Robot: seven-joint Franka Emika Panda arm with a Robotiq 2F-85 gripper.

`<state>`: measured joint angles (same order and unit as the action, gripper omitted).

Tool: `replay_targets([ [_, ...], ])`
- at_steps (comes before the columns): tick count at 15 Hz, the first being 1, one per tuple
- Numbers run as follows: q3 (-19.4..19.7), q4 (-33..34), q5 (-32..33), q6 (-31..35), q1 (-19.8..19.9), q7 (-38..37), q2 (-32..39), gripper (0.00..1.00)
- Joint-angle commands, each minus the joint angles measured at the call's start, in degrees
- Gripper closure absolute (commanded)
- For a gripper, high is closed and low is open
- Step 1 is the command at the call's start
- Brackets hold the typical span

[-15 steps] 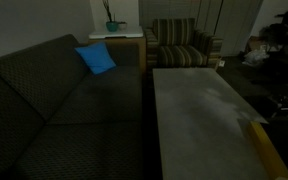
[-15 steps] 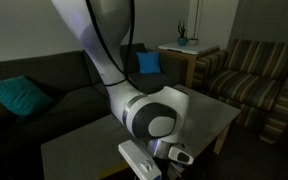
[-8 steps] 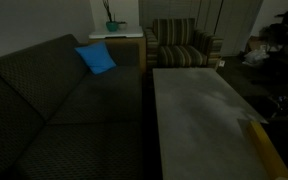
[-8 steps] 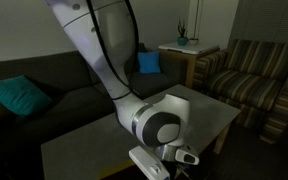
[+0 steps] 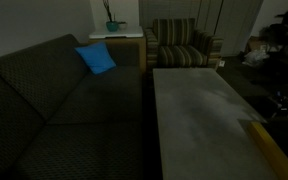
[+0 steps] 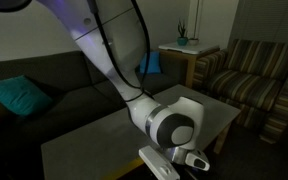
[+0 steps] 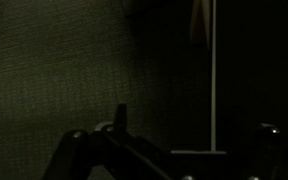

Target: Open the first page of the book

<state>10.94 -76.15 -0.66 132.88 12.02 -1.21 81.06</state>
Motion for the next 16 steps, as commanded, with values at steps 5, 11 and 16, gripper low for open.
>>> replay_targets([
  [5, -0.15, 0.63, -1.84, -1.59, 3.44, -0.63, -2.40, 0.00],
  [11, 0.16, 6.36, -1.16, -0.83, 5.98, -0.56, 2.38, 0.00],
  [16, -2.35, 5.96, -1.31, -1.41, 9.94, 3.73, 3.73, 0.00],
])
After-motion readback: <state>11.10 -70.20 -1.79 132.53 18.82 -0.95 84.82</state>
